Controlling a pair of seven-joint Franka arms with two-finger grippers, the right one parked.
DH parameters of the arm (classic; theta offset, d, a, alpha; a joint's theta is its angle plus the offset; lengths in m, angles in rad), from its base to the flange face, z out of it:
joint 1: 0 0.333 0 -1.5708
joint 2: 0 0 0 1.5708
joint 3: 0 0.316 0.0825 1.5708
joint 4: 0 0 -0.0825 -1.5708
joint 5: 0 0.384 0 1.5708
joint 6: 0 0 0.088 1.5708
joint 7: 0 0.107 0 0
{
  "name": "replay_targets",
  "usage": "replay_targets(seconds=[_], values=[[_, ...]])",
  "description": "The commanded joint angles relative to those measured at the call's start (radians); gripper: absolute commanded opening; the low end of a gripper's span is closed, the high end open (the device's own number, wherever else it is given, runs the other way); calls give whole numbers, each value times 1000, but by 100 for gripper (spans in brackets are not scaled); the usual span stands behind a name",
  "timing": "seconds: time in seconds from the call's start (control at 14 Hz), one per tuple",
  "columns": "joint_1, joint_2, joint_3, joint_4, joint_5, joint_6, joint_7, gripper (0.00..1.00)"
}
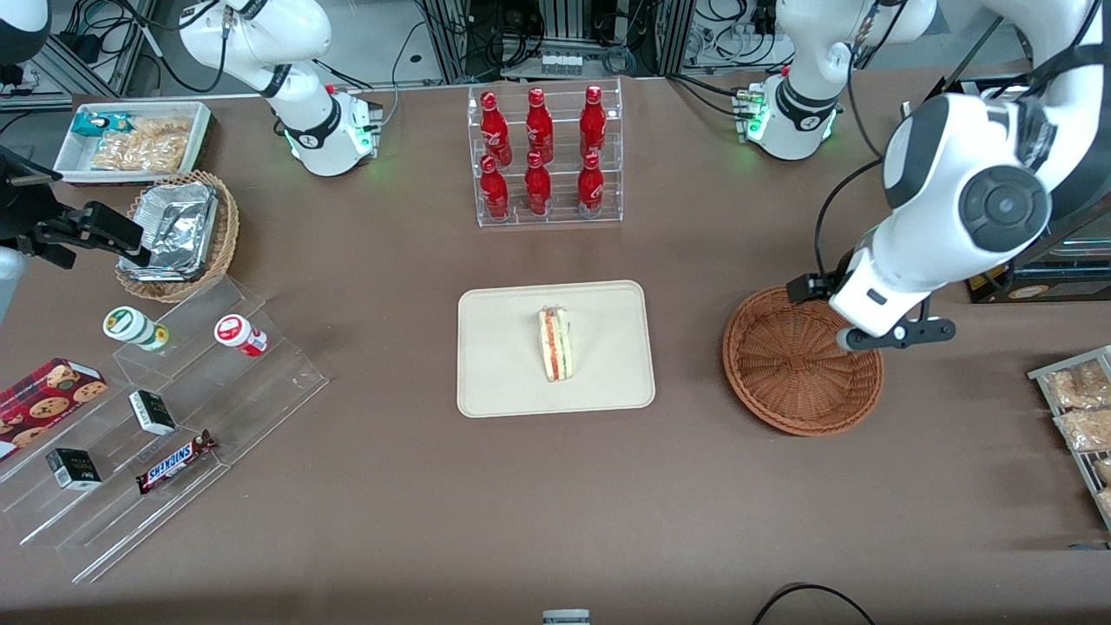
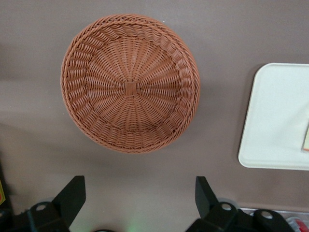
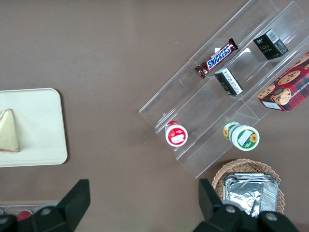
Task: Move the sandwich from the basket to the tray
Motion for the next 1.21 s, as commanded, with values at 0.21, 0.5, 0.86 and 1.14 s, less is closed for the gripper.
replay_targets(seconds=[0.21, 0.5, 0.86, 1.14], values=[[178, -94, -122, -22, 4, -97, 145, 100], [232, -158, -137, -16, 47, -141, 219, 100], [239, -189, -115, 24, 63, -172, 242, 100], [242, -192, -95, 28, 49, -129, 251, 100]])
